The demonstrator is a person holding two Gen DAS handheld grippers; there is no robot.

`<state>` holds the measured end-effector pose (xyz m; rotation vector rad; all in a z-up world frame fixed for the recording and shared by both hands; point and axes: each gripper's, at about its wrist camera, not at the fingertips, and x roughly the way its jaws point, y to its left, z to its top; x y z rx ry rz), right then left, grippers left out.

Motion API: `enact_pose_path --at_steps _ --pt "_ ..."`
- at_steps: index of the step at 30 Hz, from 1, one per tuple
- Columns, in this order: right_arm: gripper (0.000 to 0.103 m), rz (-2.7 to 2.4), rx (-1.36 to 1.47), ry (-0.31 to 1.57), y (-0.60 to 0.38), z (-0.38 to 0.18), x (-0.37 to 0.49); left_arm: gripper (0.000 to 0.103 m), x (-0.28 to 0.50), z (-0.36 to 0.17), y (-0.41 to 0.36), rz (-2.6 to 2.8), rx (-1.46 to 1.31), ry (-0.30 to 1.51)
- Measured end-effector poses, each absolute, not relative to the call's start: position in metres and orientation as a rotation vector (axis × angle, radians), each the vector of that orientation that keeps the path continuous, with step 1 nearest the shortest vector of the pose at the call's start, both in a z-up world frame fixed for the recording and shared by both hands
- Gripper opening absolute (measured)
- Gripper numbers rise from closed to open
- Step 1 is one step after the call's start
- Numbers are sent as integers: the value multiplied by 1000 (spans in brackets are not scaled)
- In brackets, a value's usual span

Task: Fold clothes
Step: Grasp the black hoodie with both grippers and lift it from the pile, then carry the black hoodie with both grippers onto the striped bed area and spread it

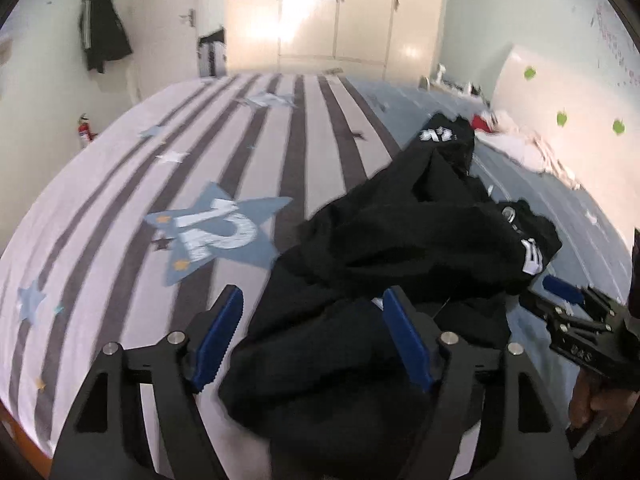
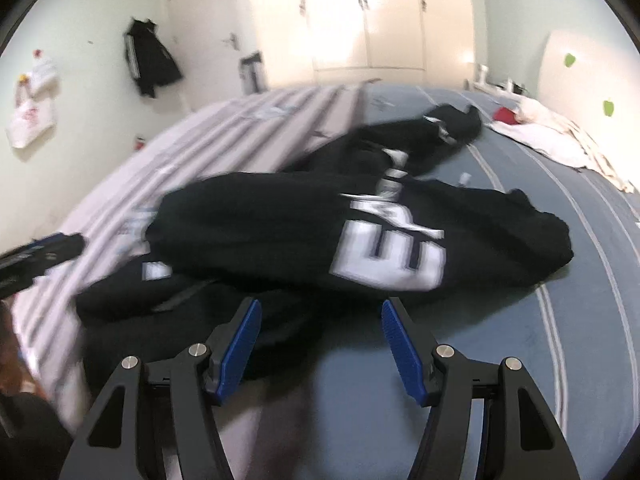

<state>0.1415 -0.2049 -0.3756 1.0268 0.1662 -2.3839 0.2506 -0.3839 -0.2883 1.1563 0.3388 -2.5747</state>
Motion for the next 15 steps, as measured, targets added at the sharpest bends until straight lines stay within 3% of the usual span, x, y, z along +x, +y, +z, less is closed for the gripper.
enact_pose_path --at_steps 7,9,10,11,13,15 --pt "70 -2403 1165 34 -166 -417 73 69 186 -317 -374 -2612 1257 368" --pt "70 -2405 1153 16 -161 -418 63 45 173 -323 -370 -2635 1256 303" --pt "66 -2410 1123 14 -161 -414 62 25 169 -324 -370 -2643 1256 272" --pt "53 -2416 1082 14 -161 -408 63 14 165 -323 -372 -2643 1245 262" --pt "32 -2430 1022 34 -168 -398 55 9 160 -317 -382 -2639 1199 249" --pt "27 -2434 976 43 -181 -387 41 9 158 -308 -398 -2625 1136 258"
